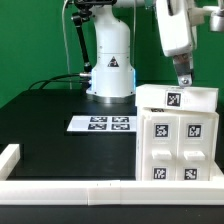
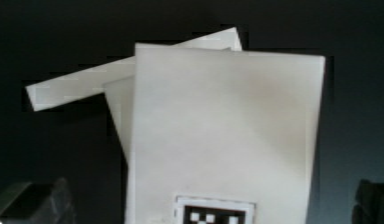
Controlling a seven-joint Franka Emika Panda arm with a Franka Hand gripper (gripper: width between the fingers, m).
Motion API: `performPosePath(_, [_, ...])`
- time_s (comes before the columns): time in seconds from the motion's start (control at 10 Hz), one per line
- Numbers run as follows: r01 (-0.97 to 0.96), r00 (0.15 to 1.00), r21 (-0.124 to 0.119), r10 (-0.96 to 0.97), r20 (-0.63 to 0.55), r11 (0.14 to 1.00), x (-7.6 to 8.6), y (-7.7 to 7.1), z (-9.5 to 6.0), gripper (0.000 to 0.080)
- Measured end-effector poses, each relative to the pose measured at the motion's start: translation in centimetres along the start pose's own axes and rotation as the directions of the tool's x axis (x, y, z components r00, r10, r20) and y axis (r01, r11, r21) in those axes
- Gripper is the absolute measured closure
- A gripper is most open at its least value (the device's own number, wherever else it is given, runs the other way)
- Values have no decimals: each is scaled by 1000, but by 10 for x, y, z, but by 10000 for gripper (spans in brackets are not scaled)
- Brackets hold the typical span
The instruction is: Assemble cabinet
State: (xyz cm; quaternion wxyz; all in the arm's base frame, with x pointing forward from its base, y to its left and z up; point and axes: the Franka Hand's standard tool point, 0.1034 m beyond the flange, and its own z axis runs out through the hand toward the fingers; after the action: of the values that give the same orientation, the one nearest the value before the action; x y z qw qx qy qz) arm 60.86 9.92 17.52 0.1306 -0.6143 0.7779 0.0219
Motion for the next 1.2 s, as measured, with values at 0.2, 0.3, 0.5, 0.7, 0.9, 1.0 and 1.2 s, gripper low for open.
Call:
performPosePath(0.2, [88,996,-14,-88,-4,996,1,1,2,2])
performPosePath(0.3, [270,963,-55,-270,8,961,1,1,4,2])
performPosePath(0.5, [497,867,-115,-496,46,860,-8,1,-1,2])
performPosePath(0.7, [688,724,-139,-685,73,712,-13,0,-3,2])
performPosePath(0.9, [785,618,-127,-780,92,607,-11,0,-2,2])
performPosePath(1.0, [832,554,-120,-827,102,542,-11,0,-2,2])
performPosePath(1.2, [939,338,-120,-933,126,324,-8,2,-1,2])
